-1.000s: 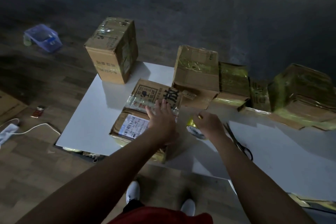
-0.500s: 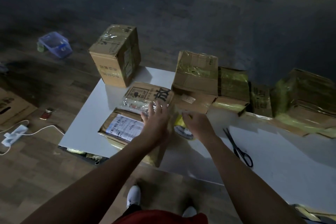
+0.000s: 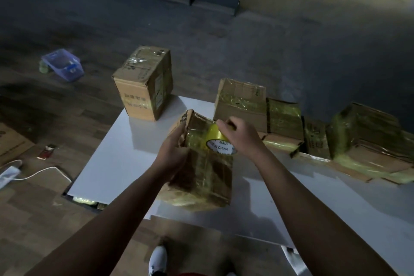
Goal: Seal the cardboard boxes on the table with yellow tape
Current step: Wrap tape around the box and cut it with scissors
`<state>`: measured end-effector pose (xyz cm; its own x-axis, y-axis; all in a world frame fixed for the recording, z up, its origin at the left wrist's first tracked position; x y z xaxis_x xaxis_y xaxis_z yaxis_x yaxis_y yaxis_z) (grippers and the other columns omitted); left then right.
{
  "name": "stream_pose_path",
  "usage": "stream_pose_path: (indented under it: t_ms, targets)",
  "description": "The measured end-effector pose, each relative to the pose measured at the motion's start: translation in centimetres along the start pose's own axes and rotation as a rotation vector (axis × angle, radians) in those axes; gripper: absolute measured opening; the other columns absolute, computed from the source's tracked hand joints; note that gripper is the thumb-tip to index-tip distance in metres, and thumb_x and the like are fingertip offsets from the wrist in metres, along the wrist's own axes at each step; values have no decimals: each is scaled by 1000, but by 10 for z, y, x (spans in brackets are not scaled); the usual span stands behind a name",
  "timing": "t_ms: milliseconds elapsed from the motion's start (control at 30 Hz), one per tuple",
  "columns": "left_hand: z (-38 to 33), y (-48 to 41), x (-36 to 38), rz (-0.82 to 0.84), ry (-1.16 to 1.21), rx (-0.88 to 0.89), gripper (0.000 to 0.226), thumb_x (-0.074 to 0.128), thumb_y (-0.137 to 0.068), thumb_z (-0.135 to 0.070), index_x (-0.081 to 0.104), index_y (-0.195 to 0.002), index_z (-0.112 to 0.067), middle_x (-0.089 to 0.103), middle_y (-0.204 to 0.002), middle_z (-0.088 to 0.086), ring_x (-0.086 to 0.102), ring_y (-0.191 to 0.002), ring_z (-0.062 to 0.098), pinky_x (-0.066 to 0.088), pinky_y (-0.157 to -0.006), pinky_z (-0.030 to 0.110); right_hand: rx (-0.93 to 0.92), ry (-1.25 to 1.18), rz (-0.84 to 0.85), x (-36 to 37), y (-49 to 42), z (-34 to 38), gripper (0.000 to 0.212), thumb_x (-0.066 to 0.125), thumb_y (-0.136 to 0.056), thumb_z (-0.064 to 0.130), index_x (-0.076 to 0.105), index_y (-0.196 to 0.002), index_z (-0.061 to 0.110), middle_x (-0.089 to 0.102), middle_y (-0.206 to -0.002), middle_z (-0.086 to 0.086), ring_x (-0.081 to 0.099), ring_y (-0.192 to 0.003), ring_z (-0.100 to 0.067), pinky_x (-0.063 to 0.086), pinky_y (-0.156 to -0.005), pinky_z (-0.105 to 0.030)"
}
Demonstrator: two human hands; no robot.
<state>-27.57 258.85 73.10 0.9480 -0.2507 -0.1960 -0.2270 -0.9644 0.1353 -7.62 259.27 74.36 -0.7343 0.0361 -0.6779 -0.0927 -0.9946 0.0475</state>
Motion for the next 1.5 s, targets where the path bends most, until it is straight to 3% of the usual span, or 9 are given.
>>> stream_pose_path:
  t_ms: [67, 200, 367, 633, 900, 1067, 1333, 1433, 1500]
  targets:
    - [5, -2, -8, 42, 25, -6, 79, 61, -84, 5, 35, -147, -34, 45, -146, 1, 47, -128, 22, 47, -101, 41, -7, -69, 43, 3, 1, 2, 43, 51, -95, 49, 60, -78, 10, 58, -69, -6, 50, -59, -13, 34, -55, -27]
    - [25, -6, -18, 154, -581, 171, 77, 44, -90, 1, 18, -154, -32, -1, -162, -10, 4, -149, 19, 27, -116, 45, -40, -218, 16, 17, -3, 5, 35, 55, -95, 41, 61, -71, 17, 54, -63, 6, 48, -57, -2, 35, -54, -19]
    - [46, -9, -34, 134, -1036, 143, 75, 41, -95, -27, -6, -154, -27, -5, -163, -4, 4, -149, 28, 18, -116, 56, -43, -193, 27, 40, -9, 19, 46, 53, -89, 53, 60, -72, 11, 52, -63, 3, 48, -57, -7, 35, -54, -23]
    - [61, -9, -51, 50, -1010, 38, 82, 25, -80, -39, -1, -155, -21, 19, -161, 2, 17, -147, 30, 15, -117, 51, -89, 77, 51, 58, -18, 45, 49, 50, -94, 51, 41, -60, 17, 42, -53, 2, 42, -52, -14, 30, -53, -32]
    - [58, -12, -49, 97, -1122, 88, 76, 15, -85, -48, -6, -155, -26, 11, -162, -2, 6, -149, 33, 4, -118, 57, -38, 409, 12, 22, -19, 46, 52, 46, -94, 50, 38, -58, 13, 40, -54, -4, 39, -53, -21, 25, -48, -28]
    - [39, -21, -27, 126, -1252, 181, 73, 35, -100, -41, -8, -154, -14, -8, -162, 6, -14, -147, 30, -9, -116, 53, -97, 348, -50, 33, -12, 49, 48, 47, -96, 41, 34, -58, 15, 40, -55, -7, 42, -57, -28, 26, -53, -33]
    - [57, -18, -7, 123, -1217, 285, 85, -3, -81, -56, -7, -153, -11, -2, -162, 6, -7, -149, 20, -13, -117, 37, 40, -159, -13, 28, -2, 16, 42, 55, -94, 47, 57, -61, 20, 50, -54, 9, 44, -52, -4, 33, -53, -27]
    - [59, -21, -6, 121, -1206, 289, 86, 0, -81, -55, -2, -154, -10, 2, -162, 8, -4, -150, 22, -11, -118, 38, 26, -94, -5, 26, -2, 17, 44, 53, -92, 49, 62, -69, 13, 55, -63, -3, 47, -59, -10, 34, -56, -29]
    - [60, -21, -6, 131, -1219, 277, 88, -4, -79, -56, -1, -154, -10, -2, -162, 7, -7, -149, 21, -11, -118, 39, -12, 41, -23, 19, -3, 22, 50, 55, -92, 49, 49, -59, 12, 45, -56, -1, 42, -56, -13, 31, -54, -31]
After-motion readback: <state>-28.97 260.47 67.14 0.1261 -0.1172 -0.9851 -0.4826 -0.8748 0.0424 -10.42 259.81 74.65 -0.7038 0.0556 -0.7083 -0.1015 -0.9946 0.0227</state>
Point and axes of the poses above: each hand's wrist, its own y-axis away from the middle knuckle, its own x-axis out of the palm, z = x × y, the point moved 1 cm from there along -y, towards the middle knuckle
